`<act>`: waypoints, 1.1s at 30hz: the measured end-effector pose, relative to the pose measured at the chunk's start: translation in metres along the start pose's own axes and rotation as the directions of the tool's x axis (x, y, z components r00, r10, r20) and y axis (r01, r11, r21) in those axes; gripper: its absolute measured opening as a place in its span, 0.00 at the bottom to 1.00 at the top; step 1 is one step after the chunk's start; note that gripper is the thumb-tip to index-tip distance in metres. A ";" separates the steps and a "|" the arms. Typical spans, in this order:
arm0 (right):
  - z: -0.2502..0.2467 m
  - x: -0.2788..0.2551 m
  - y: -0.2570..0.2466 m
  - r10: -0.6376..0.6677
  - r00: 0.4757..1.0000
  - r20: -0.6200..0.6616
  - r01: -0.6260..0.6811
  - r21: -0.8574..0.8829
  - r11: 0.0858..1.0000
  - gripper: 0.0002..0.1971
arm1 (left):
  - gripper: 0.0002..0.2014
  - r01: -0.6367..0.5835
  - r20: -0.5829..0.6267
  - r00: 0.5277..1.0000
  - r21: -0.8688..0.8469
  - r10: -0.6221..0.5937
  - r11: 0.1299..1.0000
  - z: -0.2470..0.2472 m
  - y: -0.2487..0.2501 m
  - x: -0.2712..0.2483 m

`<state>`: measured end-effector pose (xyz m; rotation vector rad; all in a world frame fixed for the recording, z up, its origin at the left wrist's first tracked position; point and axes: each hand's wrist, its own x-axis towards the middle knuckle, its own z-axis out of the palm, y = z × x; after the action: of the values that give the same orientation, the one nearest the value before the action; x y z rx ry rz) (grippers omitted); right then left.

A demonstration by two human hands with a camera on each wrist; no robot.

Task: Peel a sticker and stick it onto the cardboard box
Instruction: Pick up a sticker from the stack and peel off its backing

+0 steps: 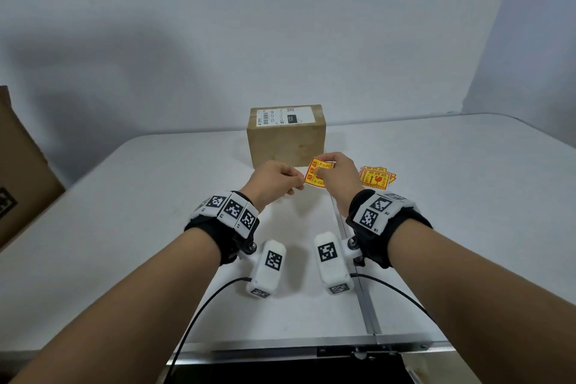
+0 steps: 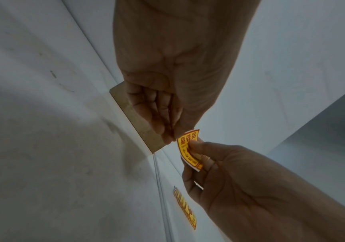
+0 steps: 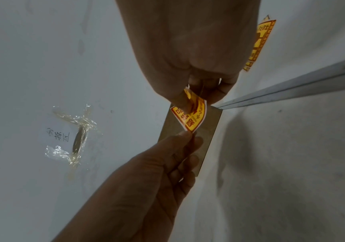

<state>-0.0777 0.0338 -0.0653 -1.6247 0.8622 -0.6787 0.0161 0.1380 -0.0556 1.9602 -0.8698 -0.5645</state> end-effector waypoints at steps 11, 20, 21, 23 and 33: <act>0.004 0.003 -0.005 0.049 0.996 0.071 -0.062 0.198 0.978 0.23 | 0.12 0.157 0.077 0.987 -0.362 -0.138 0.919 0.002 -0.007 0.001; 0.007 0.002 -0.004 -0.005 0.999 0.054 -0.005 0.180 0.984 0.21 | 0.11 0.132 0.083 0.991 -0.351 -0.109 0.927 -0.002 -0.011 0.001; 0.007 0.002 -0.004 -0.007 0.999 0.050 -0.002 0.173 0.985 0.21 | 0.11 0.126 0.080 0.991 -0.347 -0.104 0.929 -0.002 -0.011 0.001; 0.007 0.003 -0.004 -0.010 0.999 0.050 0.002 0.166 0.986 0.21 | 0.12 0.119 0.074 0.992 -0.346 -0.100 0.931 -0.002 -0.010 0.000; 0.007 0.005 -0.001 -0.028 0.998 0.053 0.021 0.139 0.990 0.20 | 0.12 0.100 0.071 0.994 -0.324 -0.081 0.941 -0.002 -0.009 0.000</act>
<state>-0.0694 0.0340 -0.0658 -1.5241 0.7404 -0.6932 0.0204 0.1427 -0.0624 1.6927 -0.6735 -0.7704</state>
